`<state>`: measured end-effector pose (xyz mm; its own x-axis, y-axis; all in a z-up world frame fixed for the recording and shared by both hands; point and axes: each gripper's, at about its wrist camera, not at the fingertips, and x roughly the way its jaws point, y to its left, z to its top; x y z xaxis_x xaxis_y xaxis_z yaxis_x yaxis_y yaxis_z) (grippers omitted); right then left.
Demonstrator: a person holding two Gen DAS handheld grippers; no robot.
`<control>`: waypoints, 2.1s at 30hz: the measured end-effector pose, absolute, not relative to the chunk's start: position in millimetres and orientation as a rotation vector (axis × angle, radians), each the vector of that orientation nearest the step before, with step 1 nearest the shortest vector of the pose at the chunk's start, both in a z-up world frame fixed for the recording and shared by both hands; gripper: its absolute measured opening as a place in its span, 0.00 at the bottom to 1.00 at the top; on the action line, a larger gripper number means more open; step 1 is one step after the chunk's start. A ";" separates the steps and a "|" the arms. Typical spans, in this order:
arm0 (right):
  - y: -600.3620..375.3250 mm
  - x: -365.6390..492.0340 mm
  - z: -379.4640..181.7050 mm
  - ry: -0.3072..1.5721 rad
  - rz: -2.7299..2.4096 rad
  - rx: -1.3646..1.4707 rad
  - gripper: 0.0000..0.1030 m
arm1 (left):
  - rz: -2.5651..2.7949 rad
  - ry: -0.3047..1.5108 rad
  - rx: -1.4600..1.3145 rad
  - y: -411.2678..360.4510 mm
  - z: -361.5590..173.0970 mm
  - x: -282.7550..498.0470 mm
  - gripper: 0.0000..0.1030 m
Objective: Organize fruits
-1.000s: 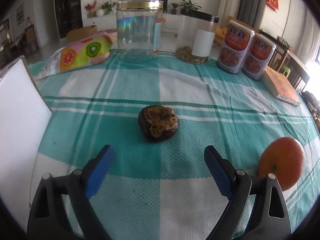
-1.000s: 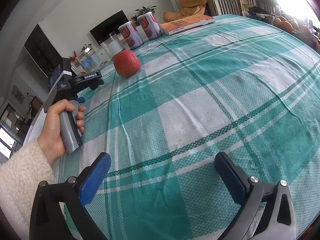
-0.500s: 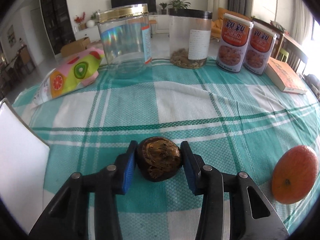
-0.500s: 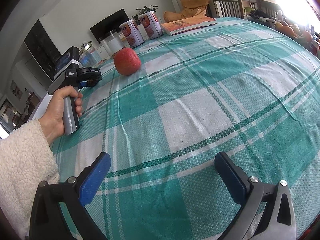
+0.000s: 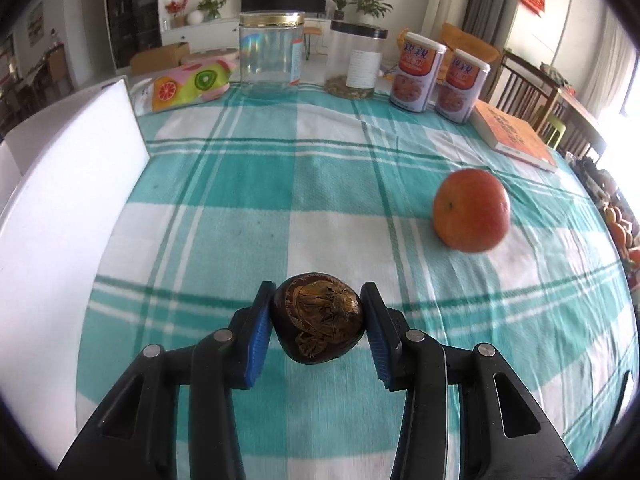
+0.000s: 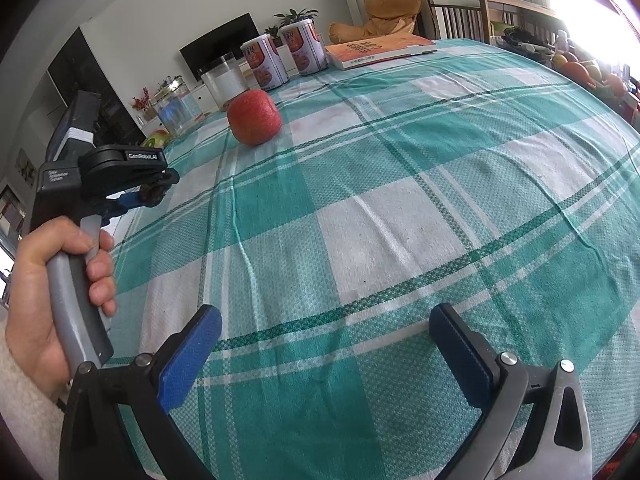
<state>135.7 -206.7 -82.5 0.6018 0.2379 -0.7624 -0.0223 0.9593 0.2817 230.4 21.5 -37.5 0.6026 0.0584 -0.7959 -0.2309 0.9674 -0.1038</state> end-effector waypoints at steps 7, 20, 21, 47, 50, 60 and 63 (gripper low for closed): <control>-204.0 134.1 -83.4 0.918 0.142 0.233 1.00 | 0.070 0.969 -0.077 6.3 -51.4 149.9 0.43; -192.3 133.7 -85.9 0.929 0.106 0.142 1.00 | 0.092 0.911 -0.053 22.8 -72.4 130.8 0.88; -191.8 133.8 -86.0 0.930 0.104 0.136 1.00 | 0.095 0.914 -0.063 24.8 -73.4 130.8 0.89; -91.5 360.0 -57.9 0.995 0.188 -0.142 1.00 | 0.101 0.918 -0.056 23.6 -75.2 132.4 0.93; -89.7 368.2 -68.4 1.002 0.190 -0.178 0.89 | 0.102 0.918 -0.055 23.6 -75.4 132.3 0.93; -166.0 314.0 -61.5 1.061 0.376 0.329 0.58 | 0.101 0.918 -0.056 23.4 -75.5 132.3 0.93; -198.6 276.0 -65.8 1.097 0.438 0.536 0.58 | 0.101 0.918 -0.056 23.4 -75.6 132.4 0.93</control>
